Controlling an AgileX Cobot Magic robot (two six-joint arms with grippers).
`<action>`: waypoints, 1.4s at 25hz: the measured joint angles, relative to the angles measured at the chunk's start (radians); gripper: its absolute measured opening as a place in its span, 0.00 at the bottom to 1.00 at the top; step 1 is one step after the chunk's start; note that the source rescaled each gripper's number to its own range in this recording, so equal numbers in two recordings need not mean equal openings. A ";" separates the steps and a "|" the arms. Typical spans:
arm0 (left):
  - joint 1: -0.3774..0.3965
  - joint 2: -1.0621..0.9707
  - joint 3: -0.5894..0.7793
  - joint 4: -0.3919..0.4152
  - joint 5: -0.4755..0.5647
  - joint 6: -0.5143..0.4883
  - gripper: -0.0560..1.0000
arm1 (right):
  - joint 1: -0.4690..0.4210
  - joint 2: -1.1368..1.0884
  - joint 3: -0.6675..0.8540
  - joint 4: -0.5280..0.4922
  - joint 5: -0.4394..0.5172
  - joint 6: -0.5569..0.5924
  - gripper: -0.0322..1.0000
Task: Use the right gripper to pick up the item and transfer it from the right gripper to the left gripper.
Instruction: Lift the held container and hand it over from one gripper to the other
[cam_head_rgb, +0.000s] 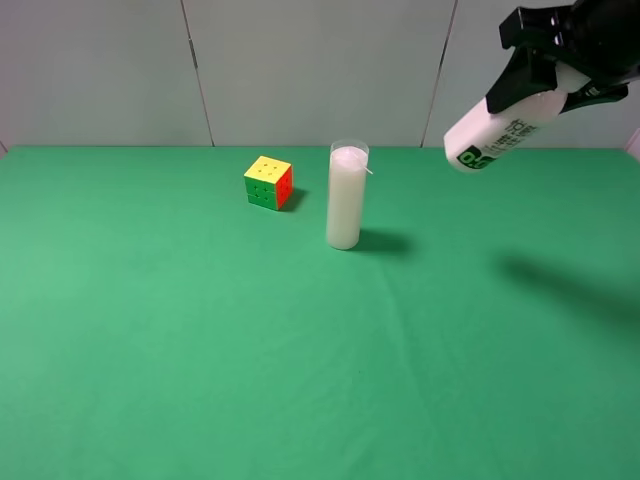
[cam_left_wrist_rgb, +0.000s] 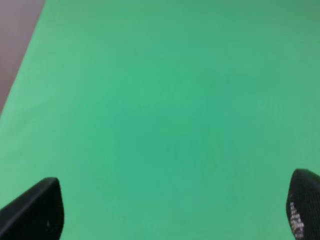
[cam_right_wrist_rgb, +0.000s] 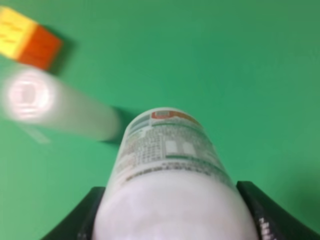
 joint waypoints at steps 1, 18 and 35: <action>0.000 0.000 0.000 0.008 0.000 0.000 1.00 | 0.000 -0.004 -0.003 0.034 0.003 -0.028 0.06; 0.000 0.119 -0.028 -0.206 -0.133 0.132 1.00 | 0.000 -0.010 -0.018 0.397 -0.076 -0.423 0.06; -0.106 0.811 -0.102 -0.911 -0.577 1.375 1.00 | 0.000 -0.010 -0.018 0.398 -0.089 -0.442 0.06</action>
